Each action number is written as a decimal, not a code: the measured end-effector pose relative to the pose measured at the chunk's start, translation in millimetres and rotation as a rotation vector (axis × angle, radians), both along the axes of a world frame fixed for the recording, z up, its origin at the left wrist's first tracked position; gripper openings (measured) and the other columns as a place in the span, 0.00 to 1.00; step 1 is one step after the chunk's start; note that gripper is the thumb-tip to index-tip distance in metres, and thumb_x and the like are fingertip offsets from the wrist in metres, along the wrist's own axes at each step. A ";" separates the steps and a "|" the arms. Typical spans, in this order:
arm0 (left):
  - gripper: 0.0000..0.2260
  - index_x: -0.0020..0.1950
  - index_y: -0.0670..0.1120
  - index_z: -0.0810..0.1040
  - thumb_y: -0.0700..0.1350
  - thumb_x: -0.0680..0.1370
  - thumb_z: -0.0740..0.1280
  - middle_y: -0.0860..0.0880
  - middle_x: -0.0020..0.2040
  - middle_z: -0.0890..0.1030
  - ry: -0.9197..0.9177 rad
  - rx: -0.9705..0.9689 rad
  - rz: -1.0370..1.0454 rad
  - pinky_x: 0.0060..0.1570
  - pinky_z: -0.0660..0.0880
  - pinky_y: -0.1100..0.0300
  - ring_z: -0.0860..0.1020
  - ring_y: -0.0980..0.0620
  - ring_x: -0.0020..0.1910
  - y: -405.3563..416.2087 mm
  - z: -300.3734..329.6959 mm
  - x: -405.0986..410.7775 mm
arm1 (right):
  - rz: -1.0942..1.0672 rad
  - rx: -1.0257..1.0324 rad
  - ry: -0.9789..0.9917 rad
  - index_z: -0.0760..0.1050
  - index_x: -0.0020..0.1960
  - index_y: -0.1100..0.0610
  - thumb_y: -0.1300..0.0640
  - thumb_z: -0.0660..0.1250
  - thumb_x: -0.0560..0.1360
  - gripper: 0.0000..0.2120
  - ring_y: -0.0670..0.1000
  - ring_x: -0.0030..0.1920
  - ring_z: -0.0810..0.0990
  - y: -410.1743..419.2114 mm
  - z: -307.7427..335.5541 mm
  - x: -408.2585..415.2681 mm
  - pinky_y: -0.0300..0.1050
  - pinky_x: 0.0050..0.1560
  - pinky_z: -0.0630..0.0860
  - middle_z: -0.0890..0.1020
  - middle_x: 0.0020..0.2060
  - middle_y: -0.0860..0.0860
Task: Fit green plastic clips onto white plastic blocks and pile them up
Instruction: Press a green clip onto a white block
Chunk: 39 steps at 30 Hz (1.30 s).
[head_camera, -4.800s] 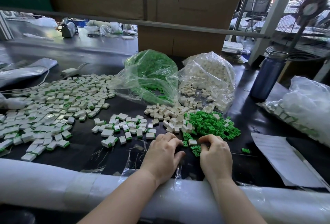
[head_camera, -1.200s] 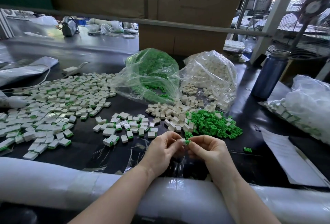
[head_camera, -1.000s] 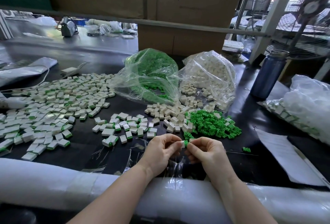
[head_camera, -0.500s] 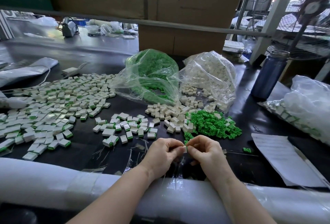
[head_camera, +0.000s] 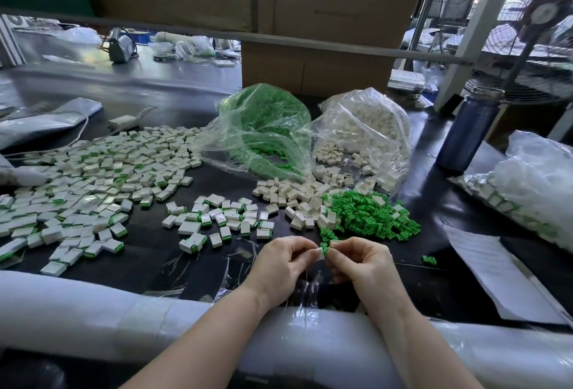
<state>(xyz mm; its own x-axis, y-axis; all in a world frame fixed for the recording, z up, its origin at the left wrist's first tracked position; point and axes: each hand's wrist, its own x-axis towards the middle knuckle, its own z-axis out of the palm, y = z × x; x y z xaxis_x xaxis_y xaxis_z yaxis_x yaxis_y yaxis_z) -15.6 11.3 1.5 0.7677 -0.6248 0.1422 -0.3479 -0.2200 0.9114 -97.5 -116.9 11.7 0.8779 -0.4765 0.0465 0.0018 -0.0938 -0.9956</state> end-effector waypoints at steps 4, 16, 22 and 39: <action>0.04 0.48 0.49 0.82 0.44 0.76 0.67 0.52 0.42 0.83 0.007 0.034 -0.011 0.49 0.76 0.64 0.81 0.54 0.45 0.7 -0.2 0.1 | -0.003 -0.045 0.051 0.78 0.37 0.62 0.68 0.68 0.73 0.06 0.44 0.26 0.76 1.6 -1.1 2.6 0.36 0.27 0.75 0.78 0.26 0.51; 0.05 0.49 0.46 0.83 0.43 0.76 0.68 0.50 0.42 0.83 -0.014 0.027 -0.021 0.48 0.76 0.64 0.80 0.55 0.43 -0.6 1.1 -2.2 | -0.012 -0.005 0.005 0.79 0.35 0.62 0.68 0.71 0.70 0.06 0.48 0.28 0.78 -1.8 -2.9 0.8 0.38 0.28 0.75 0.80 0.27 0.54; 0.06 0.47 0.51 0.82 0.41 0.75 0.69 0.48 0.40 0.83 0.037 -0.037 -0.024 0.44 0.78 0.59 0.80 0.51 0.39 -0.7 4.9 -4.9 | 0.043 -0.023 -0.038 0.79 0.34 0.58 0.67 0.73 0.68 0.08 0.45 0.27 0.78 -1.7 -2.0 0.6 0.36 0.27 0.74 0.81 0.26 0.52; 0.06 0.45 0.49 0.78 0.38 0.76 0.66 0.49 0.53 0.69 -0.006 -0.025 -0.087 0.48 0.72 0.69 0.72 0.55 0.43 -0.4 10.0 -5.5 | 0.247 -0.026 0.038 0.81 0.40 0.56 0.48 0.64 0.69 0.13 0.49 0.36 0.78 1.0 -0.9 4.8 0.37 0.36 0.74 0.81 0.34 0.55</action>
<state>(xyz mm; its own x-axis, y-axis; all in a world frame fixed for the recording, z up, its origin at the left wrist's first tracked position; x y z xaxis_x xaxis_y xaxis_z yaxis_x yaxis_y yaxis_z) -21.1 10.9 11.6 0.7098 -0.6852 0.1633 -0.3703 -0.1657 0.9140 -92.8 -115.9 10.8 0.9688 -0.2468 0.0208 -0.0094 -0.1207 -0.9926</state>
